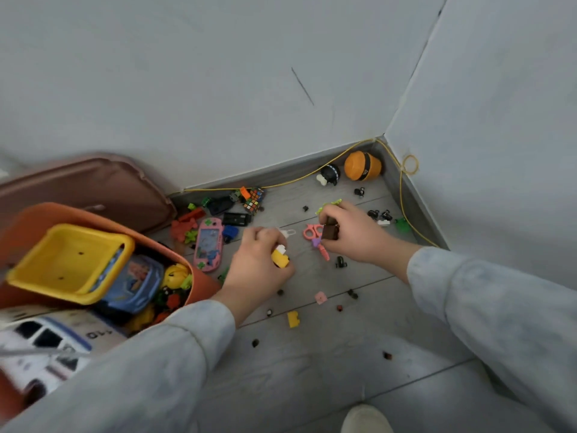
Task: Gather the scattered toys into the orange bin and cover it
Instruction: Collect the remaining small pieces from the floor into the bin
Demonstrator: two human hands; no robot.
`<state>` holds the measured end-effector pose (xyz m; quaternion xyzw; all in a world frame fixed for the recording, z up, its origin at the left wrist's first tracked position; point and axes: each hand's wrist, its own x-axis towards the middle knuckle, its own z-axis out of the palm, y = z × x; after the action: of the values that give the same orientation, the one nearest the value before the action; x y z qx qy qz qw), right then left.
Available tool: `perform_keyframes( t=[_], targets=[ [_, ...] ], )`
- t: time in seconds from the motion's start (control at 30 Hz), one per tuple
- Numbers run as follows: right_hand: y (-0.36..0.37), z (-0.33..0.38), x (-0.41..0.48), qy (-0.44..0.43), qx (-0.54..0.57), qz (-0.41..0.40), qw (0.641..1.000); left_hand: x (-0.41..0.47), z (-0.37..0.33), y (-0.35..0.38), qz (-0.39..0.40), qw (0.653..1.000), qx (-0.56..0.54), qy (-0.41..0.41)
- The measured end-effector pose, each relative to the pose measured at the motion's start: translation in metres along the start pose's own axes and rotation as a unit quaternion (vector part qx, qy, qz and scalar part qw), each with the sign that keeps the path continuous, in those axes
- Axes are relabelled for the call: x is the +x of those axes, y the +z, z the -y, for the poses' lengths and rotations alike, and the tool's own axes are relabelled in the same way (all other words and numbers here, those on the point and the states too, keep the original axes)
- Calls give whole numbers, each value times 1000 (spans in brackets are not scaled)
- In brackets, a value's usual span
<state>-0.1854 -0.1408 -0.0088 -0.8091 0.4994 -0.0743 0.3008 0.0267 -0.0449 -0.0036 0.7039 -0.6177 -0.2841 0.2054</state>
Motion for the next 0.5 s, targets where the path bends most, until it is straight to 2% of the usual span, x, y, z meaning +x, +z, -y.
perform_keyframes(
  t=[0.13,0.3,0.5],
  targets=[
    [-6,43,2,-46,39,-36,998,-7,-3,-37,-83,994,-10,64],
    [-4,112,9,-99,114,-90,984,-27,11,-92,-180,980,-9,90],
    [16,192,16,-199,144,-25,969,-59,62,-134,-228,972,45,31]
  ],
)
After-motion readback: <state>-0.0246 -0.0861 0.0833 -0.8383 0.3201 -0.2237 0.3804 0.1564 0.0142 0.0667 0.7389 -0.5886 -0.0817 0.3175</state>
